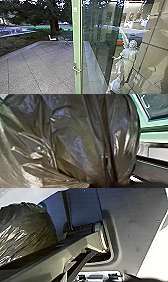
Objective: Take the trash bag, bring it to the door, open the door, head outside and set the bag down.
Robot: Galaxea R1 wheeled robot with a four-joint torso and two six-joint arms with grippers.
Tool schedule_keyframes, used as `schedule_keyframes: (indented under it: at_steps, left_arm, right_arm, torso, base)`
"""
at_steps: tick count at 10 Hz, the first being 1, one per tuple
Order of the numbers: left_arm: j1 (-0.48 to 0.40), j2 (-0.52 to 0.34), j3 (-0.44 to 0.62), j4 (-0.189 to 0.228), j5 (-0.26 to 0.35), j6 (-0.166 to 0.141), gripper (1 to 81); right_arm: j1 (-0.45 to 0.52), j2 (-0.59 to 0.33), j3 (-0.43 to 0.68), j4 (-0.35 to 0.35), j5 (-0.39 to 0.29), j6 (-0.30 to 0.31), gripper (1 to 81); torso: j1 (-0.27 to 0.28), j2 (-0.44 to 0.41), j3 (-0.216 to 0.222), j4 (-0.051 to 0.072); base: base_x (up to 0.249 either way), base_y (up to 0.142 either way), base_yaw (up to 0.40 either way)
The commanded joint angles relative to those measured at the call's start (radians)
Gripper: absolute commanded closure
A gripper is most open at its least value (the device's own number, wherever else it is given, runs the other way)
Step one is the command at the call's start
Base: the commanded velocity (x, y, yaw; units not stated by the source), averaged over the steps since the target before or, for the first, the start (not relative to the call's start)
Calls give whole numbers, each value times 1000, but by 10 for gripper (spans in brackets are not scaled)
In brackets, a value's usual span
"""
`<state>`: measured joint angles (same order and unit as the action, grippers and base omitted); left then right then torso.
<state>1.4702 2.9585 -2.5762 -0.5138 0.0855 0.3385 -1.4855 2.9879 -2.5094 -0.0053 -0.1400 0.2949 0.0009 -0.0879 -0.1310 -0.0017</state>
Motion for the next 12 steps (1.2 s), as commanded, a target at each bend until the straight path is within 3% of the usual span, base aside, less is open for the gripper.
schedule_keyframes:
  at_steps: [1, 12]
  left_arm:
    - [-52, 8, 10, 6, 77, 4, 811]
    - [-52, 10, 10, 6, 77, 4, 811]
  right_arm:
    - [50, 2, 18, -2, -61, -2, 10]
    - [50, 2, 18, -1, -61, 0, 10]
  torso:
    - [0, 0, 0, 0]
    - [0, 0, 0, 0]
  base:
    - [76, 0, 0]
    - [76, 0, 0]
